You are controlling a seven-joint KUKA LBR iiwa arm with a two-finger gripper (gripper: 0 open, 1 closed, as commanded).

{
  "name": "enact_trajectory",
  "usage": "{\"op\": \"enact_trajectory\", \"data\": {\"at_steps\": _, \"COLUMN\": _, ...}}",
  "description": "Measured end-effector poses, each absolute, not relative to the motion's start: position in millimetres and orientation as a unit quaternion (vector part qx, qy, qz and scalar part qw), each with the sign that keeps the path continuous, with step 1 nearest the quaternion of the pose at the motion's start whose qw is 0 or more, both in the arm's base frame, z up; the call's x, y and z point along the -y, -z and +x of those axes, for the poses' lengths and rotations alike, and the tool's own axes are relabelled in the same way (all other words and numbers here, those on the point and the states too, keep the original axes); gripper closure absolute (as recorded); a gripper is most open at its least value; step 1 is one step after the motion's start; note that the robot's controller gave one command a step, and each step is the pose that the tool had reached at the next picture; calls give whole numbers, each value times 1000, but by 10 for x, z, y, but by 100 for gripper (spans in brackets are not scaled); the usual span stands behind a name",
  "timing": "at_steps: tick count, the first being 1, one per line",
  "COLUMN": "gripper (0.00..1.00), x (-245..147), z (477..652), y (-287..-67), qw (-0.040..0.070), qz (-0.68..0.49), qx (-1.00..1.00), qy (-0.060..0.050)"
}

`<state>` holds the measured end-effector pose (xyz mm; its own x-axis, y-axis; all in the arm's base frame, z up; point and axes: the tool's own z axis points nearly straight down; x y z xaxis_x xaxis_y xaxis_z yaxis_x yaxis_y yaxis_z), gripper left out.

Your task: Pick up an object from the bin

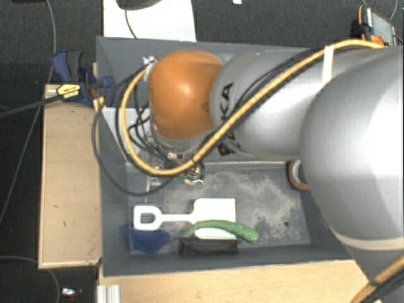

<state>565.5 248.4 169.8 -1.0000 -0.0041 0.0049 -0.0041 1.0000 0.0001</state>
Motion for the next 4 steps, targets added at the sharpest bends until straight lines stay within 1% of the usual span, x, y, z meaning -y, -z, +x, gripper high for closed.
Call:
{"op": "enact_trajectory", "data": {"at_steps": 1, "gripper": 0, "x": -2468, "z": 5676, "y": -1745, "qw": -1, "qz": -1, "qx": 1000, "qy": 1}}
{"op": "enact_trajectory", "data": {"at_steps": 2, "gripper": 0, "x": -1761, "z": 5308, "y": -687, "qw": 1, "qz": 57, "qx": 998, "qy": 0}}
{"op": "enact_trajectory", "data": {"at_steps": 3, "gripper": 0, "x": -1784, "z": 5193, "y": -1411, "qw": -9, "qz": 56, "qx": 998, "qy": 4}}
{"op": "enact_trajectory", "data": {"at_steps": 4, "gripper": 0, "x": -1767, "z": 5291, "y": -757, "qw": 1, "qz": 54, "qx": 999, "qy": 1}}
